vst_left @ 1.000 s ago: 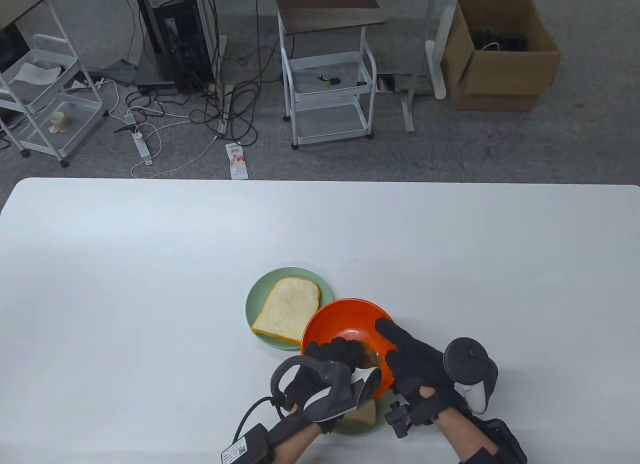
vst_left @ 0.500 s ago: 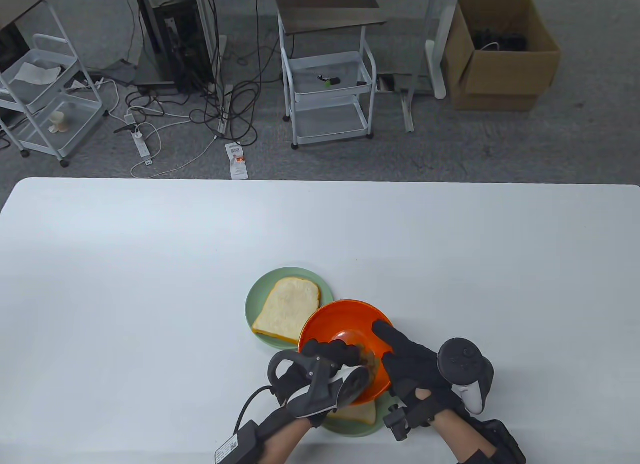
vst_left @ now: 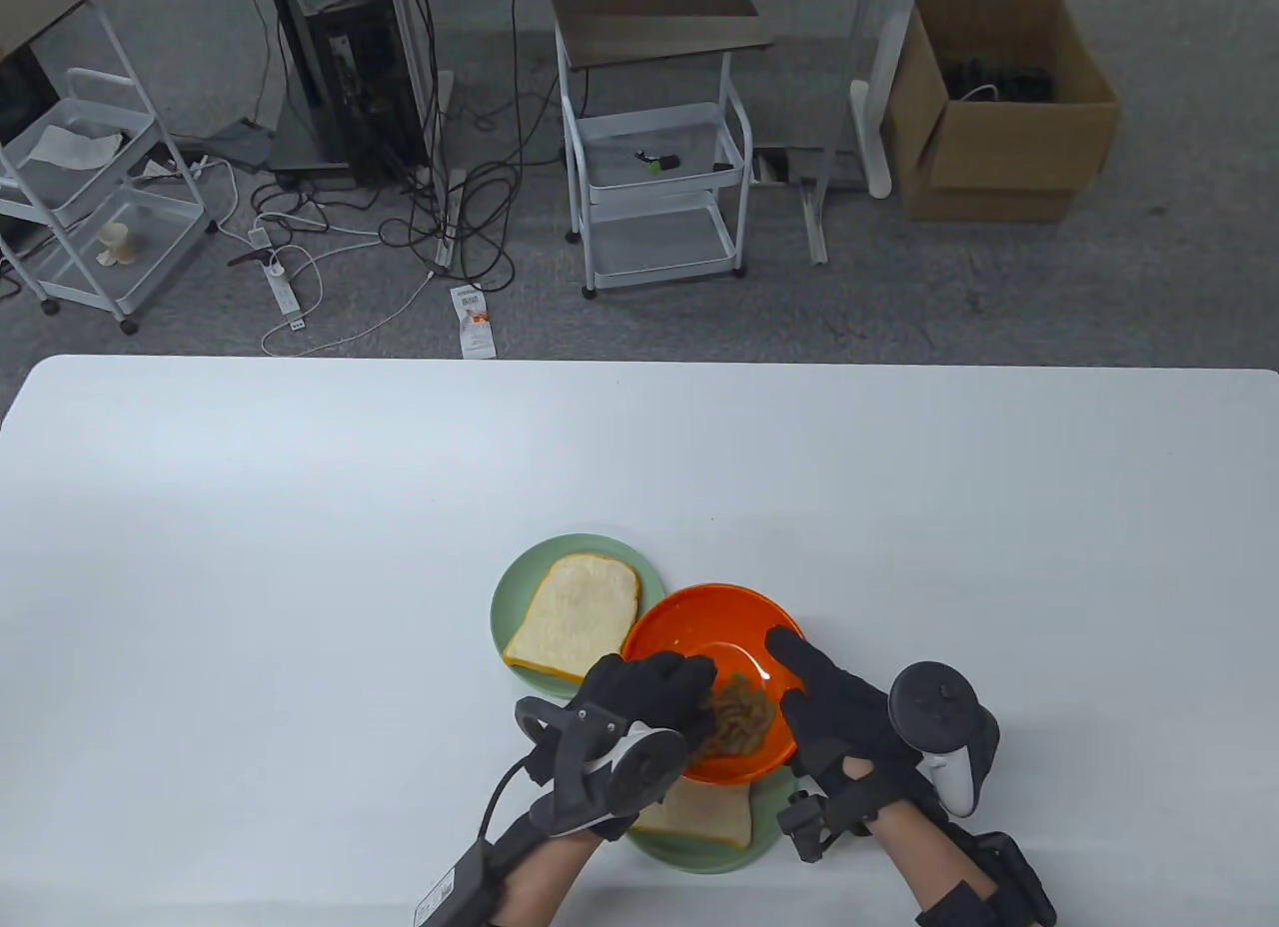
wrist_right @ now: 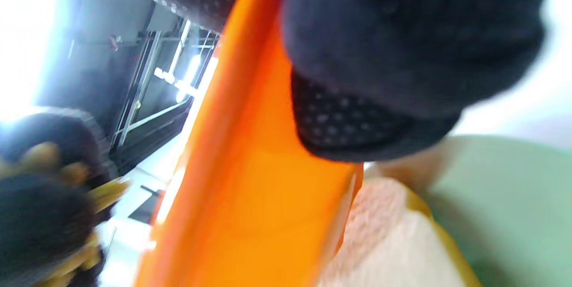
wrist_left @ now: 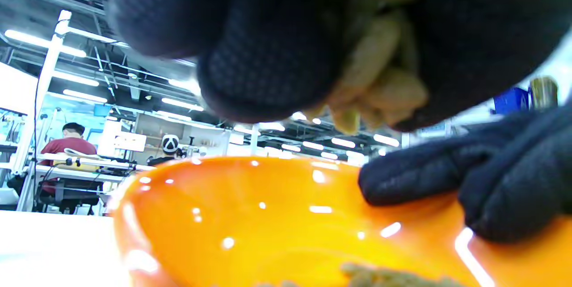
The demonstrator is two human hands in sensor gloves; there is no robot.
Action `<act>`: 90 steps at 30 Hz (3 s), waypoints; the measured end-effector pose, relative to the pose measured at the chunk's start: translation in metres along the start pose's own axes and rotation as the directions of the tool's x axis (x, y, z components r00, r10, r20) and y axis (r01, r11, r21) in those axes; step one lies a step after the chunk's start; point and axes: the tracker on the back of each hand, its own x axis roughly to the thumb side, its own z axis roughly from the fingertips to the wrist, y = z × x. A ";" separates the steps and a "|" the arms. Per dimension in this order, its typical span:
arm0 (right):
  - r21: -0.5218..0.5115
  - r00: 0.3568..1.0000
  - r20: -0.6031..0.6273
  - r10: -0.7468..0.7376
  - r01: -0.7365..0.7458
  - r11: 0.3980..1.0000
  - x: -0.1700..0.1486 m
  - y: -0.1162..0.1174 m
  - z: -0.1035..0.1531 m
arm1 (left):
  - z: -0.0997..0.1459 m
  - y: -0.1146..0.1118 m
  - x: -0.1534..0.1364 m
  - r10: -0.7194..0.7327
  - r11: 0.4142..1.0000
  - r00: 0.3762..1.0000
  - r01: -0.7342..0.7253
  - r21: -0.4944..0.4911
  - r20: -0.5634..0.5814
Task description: Sprinkle raisins onto toast
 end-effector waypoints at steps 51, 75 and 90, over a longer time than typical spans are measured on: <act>-0.237 0.992 -0.116 -0.049 0.020 0.971 -0.041 -0.064 -0.029 | 0.004 -0.069 0.003 0.082 0.740 0.996 -0.039 -0.671 0.032; -0.184 0.996 -0.084 -0.030 0.015 0.983 -0.039 -0.047 -0.026 | 0.012 -0.072 0.019 -0.101 0.888 0.976 0.176 -0.425 0.192; -0.170 0.998 -0.048 -0.052 0.043 0.985 -0.032 -0.039 -0.020 | 0.017 -0.056 0.021 -0.136 0.935 0.962 0.203 -0.291 0.237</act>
